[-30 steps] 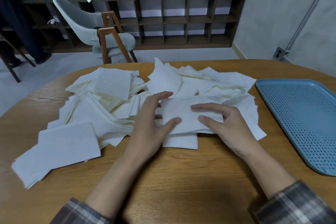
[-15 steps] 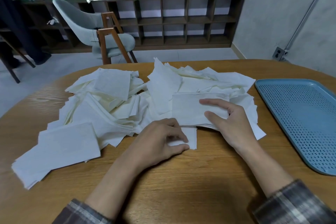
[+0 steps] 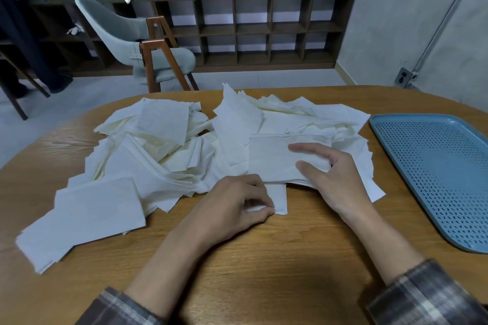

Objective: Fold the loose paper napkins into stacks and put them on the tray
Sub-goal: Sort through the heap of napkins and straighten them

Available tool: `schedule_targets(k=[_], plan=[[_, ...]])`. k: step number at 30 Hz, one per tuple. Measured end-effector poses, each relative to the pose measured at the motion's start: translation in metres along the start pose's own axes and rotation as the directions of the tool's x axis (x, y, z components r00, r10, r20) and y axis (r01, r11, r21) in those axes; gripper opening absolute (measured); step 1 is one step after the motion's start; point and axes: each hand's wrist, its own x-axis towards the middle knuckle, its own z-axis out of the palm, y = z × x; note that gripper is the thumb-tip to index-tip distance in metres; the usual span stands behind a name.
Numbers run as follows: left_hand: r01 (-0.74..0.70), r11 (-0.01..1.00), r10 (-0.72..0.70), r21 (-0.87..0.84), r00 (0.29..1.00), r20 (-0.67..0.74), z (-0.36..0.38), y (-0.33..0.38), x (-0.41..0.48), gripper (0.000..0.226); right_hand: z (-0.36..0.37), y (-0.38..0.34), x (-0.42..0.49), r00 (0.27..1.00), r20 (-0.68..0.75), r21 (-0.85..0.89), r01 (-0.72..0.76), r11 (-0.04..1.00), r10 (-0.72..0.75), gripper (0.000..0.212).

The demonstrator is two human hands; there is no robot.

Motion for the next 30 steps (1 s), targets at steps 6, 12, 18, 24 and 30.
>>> schedule_targets(k=[6,12,18,24,30], plan=[[0.008,0.999,-0.009,-0.045,1.000,-0.022,-0.002,0.004,0.000,0.005,0.001,0.001,0.001,1.000,0.002,-0.006,0.016,1.000,-0.016,0.035],[0.101,0.968,-0.131,-0.231,0.984,-0.119,-0.009,0.013,0.000,0.009,0.001,0.001,0.001,1.000,-0.003,0.001,0.013,1.000,-0.013,0.036],[0.241,0.887,-0.237,-0.393,0.970,0.060,-0.008,0.018,0.000,0.009,0.001,-0.002,0.000,1.000,0.005,-0.011,0.014,1.000,-0.014,0.035],[0.280,0.864,-0.267,-0.418,0.959,0.091,-0.007,0.018,0.000,0.008,0.000,-0.003,-0.001,0.999,0.020,-0.016,0.028,0.999,-0.027,0.034],[0.210,0.825,-0.272,-0.525,0.962,-0.041,-0.017,0.021,0.001,0.015,0.001,-0.006,-0.002,0.997,0.059,-0.031,0.047,0.998,-0.045,0.038]])
